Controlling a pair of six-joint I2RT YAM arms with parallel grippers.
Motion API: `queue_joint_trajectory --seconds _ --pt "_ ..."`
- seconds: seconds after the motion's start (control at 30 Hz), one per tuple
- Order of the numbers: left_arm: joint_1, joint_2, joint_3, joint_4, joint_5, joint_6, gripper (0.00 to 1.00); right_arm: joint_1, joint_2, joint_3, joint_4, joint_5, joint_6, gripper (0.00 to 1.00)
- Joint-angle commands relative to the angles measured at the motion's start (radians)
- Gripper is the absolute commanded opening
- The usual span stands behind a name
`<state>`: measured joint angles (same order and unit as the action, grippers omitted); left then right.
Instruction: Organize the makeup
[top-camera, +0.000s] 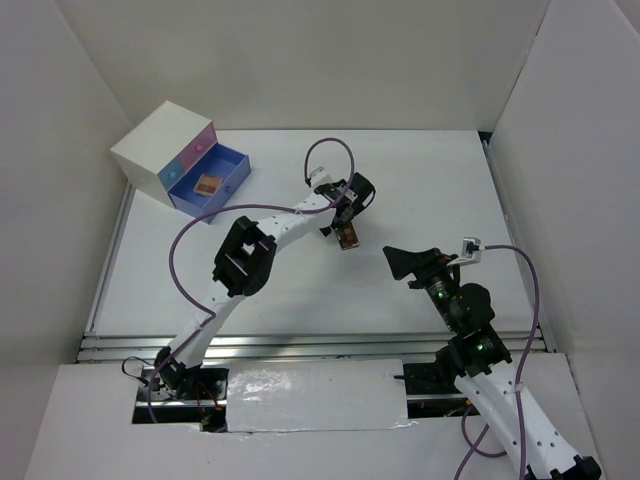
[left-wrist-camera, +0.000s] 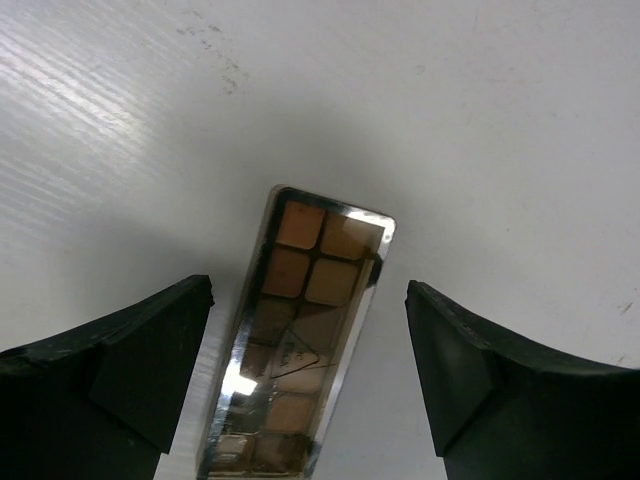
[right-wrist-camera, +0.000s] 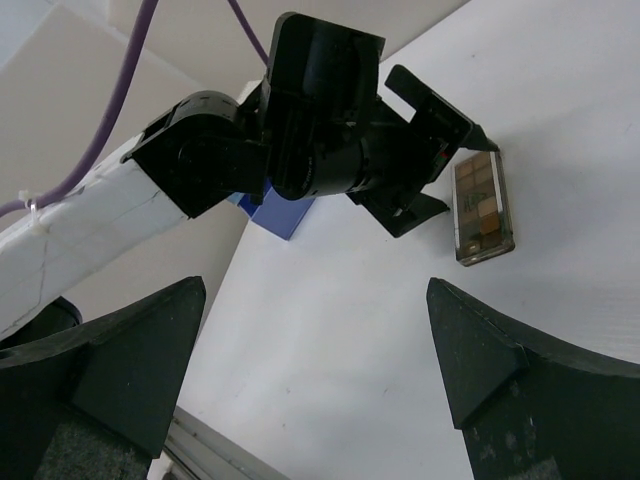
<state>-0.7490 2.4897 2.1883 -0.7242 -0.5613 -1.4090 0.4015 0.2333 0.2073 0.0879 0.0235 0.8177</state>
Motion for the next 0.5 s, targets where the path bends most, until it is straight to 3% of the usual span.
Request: queue_joint_trajectory --seconds 0.0,0.1,0.27,0.47 --pt "-0.004 0.029 -0.123 -0.090 0.035 0.024 0.93 0.002 -0.017 0.020 0.018 0.016 -0.006 1.00" --pt "-0.006 0.049 -0.082 -0.101 0.027 0.128 0.90 0.002 -0.026 0.024 0.009 0.018 -0.008 1.00" --pt "-0.032 0.123 0.036 -0.074 0.060 0.422 0.91 0.002 -0.055 0.026 -0.005 0.021 -0.008 1.00" --pt "-0.049 0.123 0.013 -0.095 0.043 0.485 0.89 0.002 -0.068 0.026 -0.014 0.026 -0.005 1.00"
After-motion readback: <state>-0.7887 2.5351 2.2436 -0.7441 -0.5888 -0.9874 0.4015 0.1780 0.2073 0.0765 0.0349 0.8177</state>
